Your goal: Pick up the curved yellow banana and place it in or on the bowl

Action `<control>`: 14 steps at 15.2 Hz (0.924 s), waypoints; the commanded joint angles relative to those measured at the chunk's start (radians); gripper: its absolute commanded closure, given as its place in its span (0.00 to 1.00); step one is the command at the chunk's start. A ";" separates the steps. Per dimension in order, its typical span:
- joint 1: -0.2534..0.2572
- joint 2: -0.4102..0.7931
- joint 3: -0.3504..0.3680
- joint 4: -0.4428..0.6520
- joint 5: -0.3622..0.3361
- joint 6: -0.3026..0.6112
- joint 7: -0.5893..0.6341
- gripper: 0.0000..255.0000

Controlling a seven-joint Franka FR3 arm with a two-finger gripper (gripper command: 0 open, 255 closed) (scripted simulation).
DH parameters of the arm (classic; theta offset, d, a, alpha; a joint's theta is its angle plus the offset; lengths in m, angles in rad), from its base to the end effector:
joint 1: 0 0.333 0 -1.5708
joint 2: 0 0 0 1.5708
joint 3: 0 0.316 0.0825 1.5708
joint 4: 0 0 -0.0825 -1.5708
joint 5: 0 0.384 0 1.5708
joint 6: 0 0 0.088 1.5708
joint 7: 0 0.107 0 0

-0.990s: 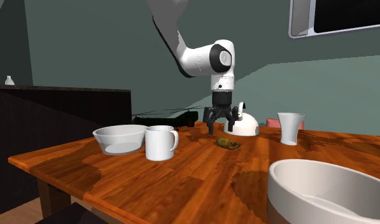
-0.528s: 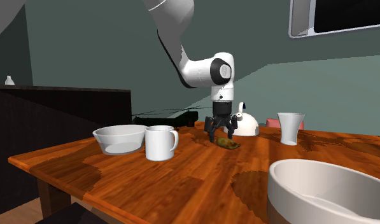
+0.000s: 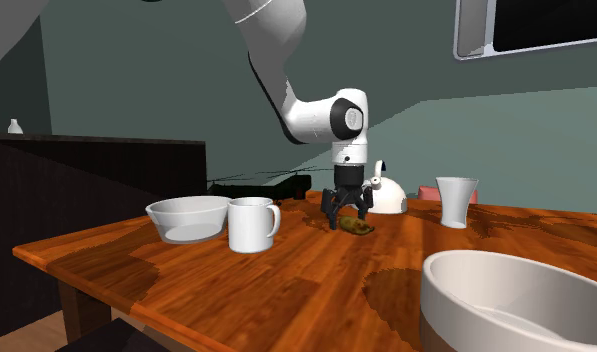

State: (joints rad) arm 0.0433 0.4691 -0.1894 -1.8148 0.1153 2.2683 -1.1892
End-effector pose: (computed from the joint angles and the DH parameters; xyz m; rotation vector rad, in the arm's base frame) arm 0.6424 -0.0826 0.2851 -2.7609 -1.4876 0.0036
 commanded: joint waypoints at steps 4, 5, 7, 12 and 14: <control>0.000 0.000 0.000 0.000 0.000 0.000 0.000 1.00; 0.000 0.000 0.000 0.000 0.000 0.000 0.000 1.00; 0.000 0.000 0.000 0.000 0.000 0.000 0.000 1.00; 0.001 -0.008 -0.001 0.002 -0.002 -0.010 0.001 1.00; 0.002 -0.023 -0.003 0.008 -0.006 -0.031 0.004 1.00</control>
State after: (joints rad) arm 0.0442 0.4504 -0.1923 -1.8121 0.1109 2.2470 -1.1878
